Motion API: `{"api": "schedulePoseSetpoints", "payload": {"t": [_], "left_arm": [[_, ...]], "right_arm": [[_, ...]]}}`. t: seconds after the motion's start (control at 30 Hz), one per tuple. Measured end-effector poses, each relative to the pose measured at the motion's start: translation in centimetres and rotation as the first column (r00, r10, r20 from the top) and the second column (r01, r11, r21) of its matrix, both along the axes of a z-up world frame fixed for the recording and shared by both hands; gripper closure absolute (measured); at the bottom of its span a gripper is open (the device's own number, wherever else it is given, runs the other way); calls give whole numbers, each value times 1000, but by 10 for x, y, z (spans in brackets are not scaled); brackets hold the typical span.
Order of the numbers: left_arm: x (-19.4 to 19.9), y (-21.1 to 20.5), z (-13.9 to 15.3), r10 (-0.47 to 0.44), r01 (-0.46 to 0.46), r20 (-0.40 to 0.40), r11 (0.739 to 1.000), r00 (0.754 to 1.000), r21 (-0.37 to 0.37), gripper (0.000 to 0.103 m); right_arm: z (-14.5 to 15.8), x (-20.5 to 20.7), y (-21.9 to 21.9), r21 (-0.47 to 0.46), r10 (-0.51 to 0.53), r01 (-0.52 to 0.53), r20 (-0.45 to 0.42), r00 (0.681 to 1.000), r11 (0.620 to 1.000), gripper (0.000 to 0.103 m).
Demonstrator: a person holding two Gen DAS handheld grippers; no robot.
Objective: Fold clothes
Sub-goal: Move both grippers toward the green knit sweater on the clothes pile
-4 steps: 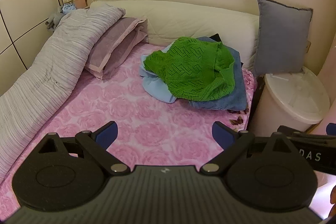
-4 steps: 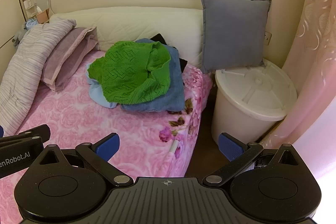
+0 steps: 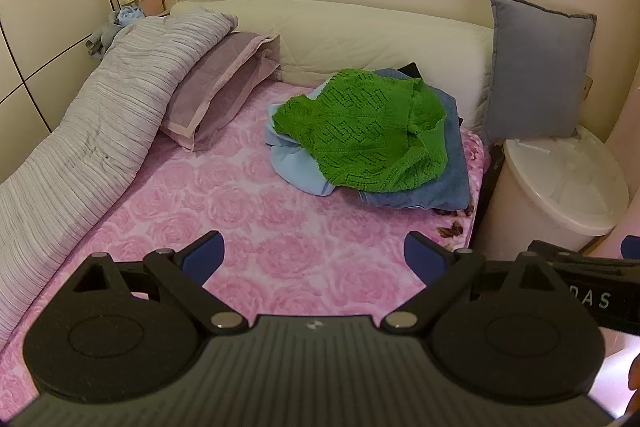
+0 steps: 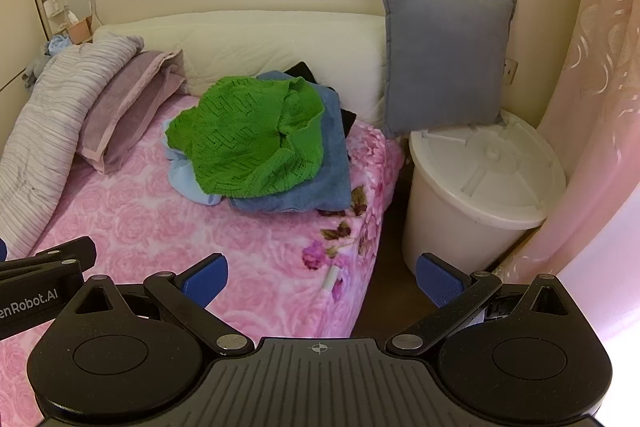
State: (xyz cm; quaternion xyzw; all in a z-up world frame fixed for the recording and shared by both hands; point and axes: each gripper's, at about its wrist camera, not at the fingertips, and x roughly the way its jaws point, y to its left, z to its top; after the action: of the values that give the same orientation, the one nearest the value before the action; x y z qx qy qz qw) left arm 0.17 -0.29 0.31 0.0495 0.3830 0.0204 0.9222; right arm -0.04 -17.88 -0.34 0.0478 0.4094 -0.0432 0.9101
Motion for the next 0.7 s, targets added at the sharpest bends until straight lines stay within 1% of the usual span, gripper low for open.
{"api": "schedulePoseSetpoints", "payload": {"t": [0.23,0.7], "left_arm": [[3,-3,-5,5,-5,6,1000,1000,3,8],[3,0,-4,-3,3,4,1000,1000,-2,8]], "right_arm": [[-2,0,-5,6,0,0,-7,1000,1000,0],[-4,3,-9,0,-14,14,1,1000,1000,0]]}}
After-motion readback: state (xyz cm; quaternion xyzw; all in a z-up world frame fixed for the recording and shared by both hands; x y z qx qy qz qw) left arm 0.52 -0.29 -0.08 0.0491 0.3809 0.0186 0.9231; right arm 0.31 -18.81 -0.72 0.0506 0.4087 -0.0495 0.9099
